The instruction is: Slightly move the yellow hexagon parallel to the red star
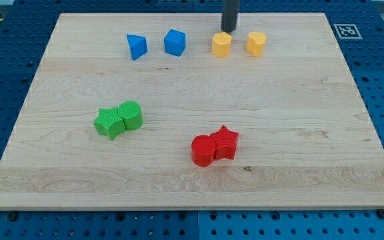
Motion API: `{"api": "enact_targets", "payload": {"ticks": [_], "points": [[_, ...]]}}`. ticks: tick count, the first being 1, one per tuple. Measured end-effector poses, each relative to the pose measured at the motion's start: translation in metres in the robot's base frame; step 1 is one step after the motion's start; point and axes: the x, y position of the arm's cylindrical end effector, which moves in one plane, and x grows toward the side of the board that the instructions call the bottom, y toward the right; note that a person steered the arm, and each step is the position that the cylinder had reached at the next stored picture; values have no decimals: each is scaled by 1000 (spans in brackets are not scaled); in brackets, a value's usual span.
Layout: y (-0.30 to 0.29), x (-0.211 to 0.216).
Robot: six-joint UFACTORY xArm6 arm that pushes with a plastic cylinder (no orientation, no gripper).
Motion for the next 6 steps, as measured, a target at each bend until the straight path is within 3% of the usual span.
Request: {"api": "enact_targets", "payload": {"ticks": [4,6], "points": [[-1,30],[8,12]]}}
